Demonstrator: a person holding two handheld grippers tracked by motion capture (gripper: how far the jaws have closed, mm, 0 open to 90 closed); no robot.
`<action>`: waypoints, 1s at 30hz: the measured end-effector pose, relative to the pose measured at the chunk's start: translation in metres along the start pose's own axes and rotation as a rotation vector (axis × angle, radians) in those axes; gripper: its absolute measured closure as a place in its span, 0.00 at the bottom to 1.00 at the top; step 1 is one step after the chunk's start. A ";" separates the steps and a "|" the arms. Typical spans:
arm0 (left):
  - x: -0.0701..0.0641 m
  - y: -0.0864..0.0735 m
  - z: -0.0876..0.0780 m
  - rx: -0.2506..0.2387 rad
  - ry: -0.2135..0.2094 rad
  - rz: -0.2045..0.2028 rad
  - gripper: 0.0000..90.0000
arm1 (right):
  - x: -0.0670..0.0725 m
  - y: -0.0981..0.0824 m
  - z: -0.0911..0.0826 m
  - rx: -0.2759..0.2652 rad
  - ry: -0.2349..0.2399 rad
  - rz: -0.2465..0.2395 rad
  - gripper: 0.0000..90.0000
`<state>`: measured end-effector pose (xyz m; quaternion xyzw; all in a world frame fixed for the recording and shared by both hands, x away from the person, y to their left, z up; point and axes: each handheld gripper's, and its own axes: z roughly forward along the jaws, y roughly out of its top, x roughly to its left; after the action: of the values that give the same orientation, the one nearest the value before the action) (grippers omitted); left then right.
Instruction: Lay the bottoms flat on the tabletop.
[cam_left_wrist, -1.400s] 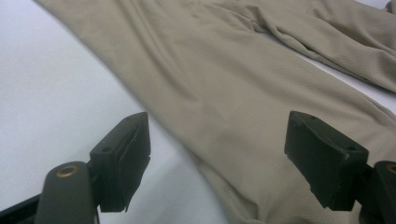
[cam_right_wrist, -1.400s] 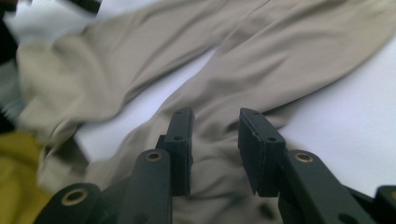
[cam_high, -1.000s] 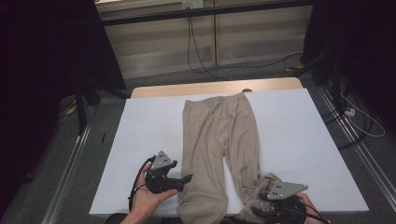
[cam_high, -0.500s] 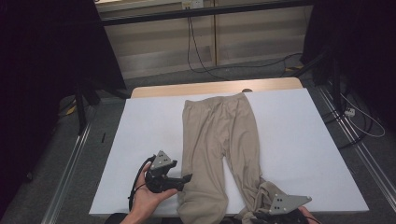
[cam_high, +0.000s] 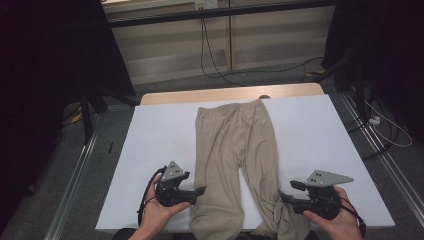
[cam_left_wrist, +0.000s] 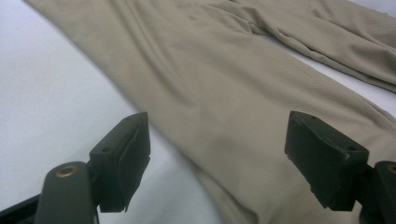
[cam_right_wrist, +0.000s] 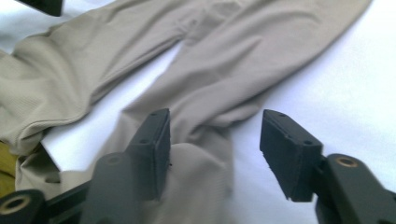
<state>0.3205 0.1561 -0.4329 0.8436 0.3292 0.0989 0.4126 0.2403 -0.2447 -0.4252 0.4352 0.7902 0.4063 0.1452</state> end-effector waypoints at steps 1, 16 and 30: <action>0.000 0.000 0.000 -0.001 -0.001 0.000 0.25 | -0.003 -0.002 0.002 0.012 0.000 0.006 0.62; -0.001 0.000 0.000 -0.003 -0.002 0.001 0.25 | 0.035 -0.031 -0.004 0.181 0.171 0.008 0.83; 0.000 0.000 -0.001 -0.006 -0.006 -0.003 0.25 | 0.000 -0.004 0.025 0.117 -0.060 0.022 0.77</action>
<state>0.3198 0.1569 -0.4321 0.8422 0.3289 0.0966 0.4162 0.2526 -0.2332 -0.4442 0.4636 0.8030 0.3478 0.1387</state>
